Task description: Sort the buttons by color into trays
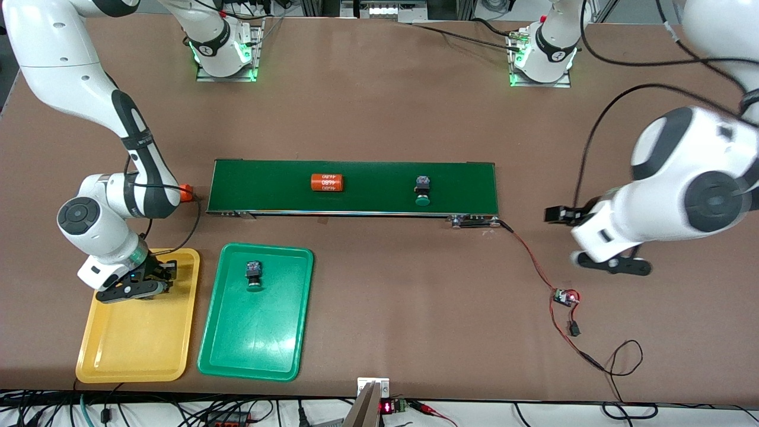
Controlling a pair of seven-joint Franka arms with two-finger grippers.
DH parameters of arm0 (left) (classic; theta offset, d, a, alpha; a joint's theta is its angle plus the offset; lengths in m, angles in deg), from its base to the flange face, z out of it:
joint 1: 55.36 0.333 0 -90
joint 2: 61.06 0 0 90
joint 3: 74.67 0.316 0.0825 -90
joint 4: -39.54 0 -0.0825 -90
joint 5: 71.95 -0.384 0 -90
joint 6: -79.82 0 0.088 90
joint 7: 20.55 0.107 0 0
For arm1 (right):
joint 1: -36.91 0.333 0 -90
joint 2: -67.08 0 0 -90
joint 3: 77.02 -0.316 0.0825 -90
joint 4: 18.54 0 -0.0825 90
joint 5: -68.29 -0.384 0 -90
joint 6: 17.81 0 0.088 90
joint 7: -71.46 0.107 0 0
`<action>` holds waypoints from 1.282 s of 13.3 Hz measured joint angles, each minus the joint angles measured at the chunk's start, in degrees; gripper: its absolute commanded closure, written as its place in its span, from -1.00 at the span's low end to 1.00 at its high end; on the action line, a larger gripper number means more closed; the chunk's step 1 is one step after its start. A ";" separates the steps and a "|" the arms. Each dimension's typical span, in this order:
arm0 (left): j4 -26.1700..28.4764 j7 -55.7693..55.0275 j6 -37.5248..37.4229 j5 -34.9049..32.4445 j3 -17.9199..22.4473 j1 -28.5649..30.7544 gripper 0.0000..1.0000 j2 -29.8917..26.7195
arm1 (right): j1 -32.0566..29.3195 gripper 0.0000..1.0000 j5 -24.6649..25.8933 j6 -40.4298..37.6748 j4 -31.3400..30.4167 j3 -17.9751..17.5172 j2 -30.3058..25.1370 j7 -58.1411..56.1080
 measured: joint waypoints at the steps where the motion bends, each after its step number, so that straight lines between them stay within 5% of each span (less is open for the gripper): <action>1: 1.51 3.95 0.43 4.35 6.12 -1.87 -1.00 -3.55 | 0.02 -0.11 0.00 0.00 0.02 0.00 0.03 0.00; 3: 6.02 9.27 4.15 9.31 16.63 -6.21 -1.00 -10.89 | 0.03 -0.67 -0.01 0.00 0.06 0.00 0.03 0.01; 8: 13.47 11.63 7.68 10.21 31.56 -17.83 -1.00 -24.38 | 0.36 -0.87 -0.37 -0.31 0.83 -0.09 -0.51 0.01; 13: 23.67 11.64 9.34 13.46 35.64 -19.97 -1.00 -31.32 | 2.20 -0.96 -2.99 -12.65 1.31 -1.55 -6.46 2.47; 17: 25.41 11.70 9.52 13.64 35.98 -20.21 -1.00 -32.80 | 5.29 -1.00 -3.96 -24.66 1.40 -2.45 -13.22 8.93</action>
